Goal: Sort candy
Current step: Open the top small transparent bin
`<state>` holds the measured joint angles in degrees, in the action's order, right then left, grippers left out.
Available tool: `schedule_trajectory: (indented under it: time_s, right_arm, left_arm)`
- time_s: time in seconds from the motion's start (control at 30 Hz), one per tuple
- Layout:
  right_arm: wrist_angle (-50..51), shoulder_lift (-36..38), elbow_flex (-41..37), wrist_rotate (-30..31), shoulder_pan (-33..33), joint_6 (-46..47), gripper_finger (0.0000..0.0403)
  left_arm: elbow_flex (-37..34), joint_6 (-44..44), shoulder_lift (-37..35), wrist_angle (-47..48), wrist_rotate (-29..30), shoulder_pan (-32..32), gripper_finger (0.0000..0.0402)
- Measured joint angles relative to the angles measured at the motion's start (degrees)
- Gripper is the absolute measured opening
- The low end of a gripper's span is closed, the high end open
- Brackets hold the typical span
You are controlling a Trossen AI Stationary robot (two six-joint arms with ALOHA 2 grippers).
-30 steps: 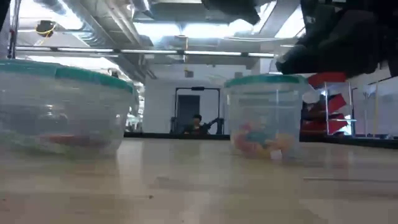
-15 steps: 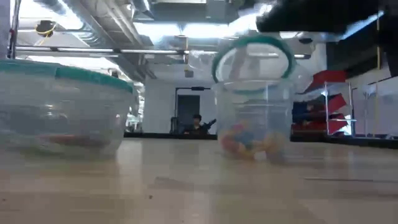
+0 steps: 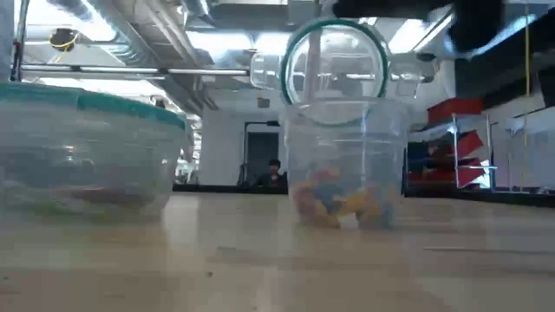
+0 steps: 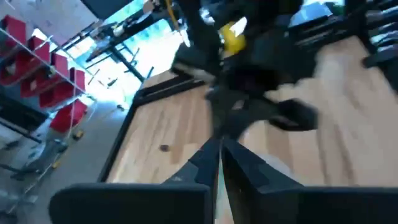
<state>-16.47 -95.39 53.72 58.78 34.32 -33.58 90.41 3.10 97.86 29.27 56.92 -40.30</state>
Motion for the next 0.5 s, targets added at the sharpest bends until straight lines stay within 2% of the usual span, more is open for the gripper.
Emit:
schedule_trajectory:
  time_s: [0.17, 0.33, 0.5]
  right_arm:
    - [-0.01, 0.02, 0.30, -0.57, -6.84, -5.19, 0.0001]
    - [3.77, -0.09, -0.16, -11.84, -17.06, -5.44, 0.0001]
    - [4.56, -4.61, -0.21, -11.82, -24.74, -5.66, 0.0003]
  left_arm:
    - [-0.09, 8.03, 0.04, 4.96, 4.76, -3.16, 0.0003]
    - [-0.11, 16.52, 0.04, 12.14, 8.45, -4.81, 0.0003]
    - [-0.57, 25.22, 0.07, 18.22, 9.13, -4.81, 0.0003]
